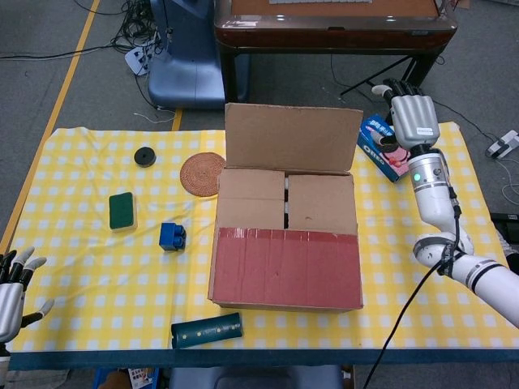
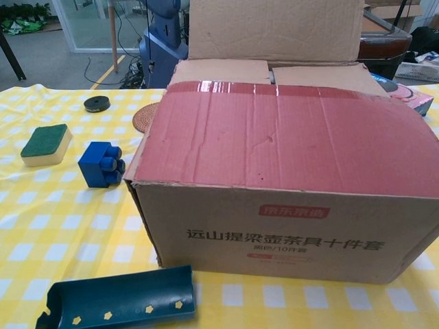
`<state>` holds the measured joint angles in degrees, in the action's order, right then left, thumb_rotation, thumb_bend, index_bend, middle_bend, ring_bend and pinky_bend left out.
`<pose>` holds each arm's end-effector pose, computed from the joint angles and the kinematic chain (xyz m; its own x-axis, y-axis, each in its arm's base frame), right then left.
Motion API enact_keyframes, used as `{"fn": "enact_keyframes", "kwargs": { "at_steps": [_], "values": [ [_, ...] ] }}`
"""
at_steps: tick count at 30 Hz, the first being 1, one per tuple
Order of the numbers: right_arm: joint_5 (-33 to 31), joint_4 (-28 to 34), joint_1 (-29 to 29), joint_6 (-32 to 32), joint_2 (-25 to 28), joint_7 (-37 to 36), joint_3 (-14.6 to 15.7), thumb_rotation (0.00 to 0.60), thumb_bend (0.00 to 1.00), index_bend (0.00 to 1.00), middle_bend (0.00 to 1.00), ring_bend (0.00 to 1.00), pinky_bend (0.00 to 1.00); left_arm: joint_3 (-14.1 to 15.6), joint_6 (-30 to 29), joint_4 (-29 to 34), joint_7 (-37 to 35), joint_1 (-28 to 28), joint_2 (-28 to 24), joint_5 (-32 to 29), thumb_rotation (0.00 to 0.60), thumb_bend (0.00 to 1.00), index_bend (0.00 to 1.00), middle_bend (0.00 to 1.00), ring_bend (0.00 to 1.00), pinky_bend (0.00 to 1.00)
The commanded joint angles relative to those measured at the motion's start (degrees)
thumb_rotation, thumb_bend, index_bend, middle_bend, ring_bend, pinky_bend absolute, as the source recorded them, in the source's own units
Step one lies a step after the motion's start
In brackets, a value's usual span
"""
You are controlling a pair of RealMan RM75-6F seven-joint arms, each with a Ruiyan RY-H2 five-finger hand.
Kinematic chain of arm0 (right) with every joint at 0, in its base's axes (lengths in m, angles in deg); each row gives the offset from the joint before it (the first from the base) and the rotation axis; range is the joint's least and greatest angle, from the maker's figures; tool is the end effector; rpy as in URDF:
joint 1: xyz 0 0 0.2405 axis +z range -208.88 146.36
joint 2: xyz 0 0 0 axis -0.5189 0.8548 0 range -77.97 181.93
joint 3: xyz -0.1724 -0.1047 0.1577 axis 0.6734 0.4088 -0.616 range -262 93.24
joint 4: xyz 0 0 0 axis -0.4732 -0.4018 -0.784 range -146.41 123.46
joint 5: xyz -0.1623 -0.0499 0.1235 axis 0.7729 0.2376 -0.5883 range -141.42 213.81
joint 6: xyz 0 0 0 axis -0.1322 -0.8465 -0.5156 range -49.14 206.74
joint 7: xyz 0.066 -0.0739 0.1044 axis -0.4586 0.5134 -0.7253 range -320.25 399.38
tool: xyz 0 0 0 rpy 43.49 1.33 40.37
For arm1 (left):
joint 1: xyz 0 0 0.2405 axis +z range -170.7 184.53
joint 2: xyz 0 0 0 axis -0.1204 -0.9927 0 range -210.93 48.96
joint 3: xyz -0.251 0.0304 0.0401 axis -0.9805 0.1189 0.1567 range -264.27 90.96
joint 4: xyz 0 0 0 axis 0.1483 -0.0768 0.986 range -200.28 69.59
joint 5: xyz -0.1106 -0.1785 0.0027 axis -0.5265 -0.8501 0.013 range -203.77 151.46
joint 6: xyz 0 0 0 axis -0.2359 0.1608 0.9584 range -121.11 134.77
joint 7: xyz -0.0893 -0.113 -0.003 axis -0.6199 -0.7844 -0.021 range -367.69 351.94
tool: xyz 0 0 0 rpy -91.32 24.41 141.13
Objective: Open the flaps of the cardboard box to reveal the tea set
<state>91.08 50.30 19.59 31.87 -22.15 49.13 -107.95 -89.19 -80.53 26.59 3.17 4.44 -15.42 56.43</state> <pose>-0.1724 -0.4906 0.1838 0.4621 0.1064 0.8804 -0.8805 -0.0639 0.4698 -0.3236 0.1663 0.1593 0.5468 0.0022 0.8373 0.8338 0.0889 -0.5448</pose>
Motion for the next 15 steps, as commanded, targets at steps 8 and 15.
{"fn": "enact_keyframes", "kwargs": {
  "at_steps": [8,15],
  "values": [
    [5.68,8.11,-3.59,-4.00,4.31,-4.88,2.09,0.600,0.29,0.22,0.19,0.14,0.19,-0.74,-0.18,0.57,0.96,-0.56,-0.94,0.38,0.600,0.20,0.28,0.11,0.05,0.00],
    [10.31,30.16,-11.21,-5.46,17.72,-9.39,4.94,0.600,0.39,0.22,0.28,0.24,0.23,-1.32,0.07,1.38,1.93,-1.23,-1.18,0.39,0.600,0.20,0.28,0.11,0.05,0.00]
  ]
}}
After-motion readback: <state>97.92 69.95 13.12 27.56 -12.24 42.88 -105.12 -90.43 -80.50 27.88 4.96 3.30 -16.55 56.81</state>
